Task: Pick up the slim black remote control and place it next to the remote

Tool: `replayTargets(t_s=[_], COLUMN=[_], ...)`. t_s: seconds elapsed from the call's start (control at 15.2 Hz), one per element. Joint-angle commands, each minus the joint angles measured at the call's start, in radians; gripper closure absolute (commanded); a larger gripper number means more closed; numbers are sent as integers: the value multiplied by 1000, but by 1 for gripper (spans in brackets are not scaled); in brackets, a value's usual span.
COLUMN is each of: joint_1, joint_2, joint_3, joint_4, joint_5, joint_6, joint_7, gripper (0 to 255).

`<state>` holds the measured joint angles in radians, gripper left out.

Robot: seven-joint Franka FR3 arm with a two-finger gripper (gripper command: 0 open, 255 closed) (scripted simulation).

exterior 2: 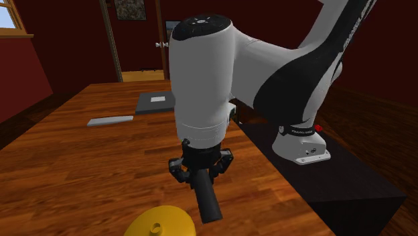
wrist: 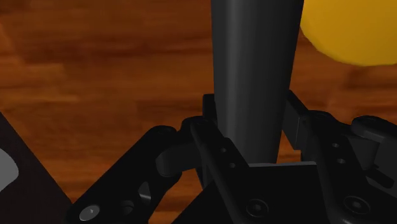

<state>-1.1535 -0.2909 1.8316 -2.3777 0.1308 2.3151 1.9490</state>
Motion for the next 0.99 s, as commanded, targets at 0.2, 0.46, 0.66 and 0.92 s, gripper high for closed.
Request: replayTargets(t_s=[0.2, 0.46, 0.66, 0.92], joint_1=[-193, -356, -482, -648], joint_2=[-36, -77, -114, -171], joint_3=[50, 107, 154, 219], joint_4=[33, 75, 120, 195], joint_5=[20, 52, 82, 127], joint_6=[18, 27, 28, 21], joint_7=[-153, -273, -362, -478], gripper=[255, 255, 255, 255])
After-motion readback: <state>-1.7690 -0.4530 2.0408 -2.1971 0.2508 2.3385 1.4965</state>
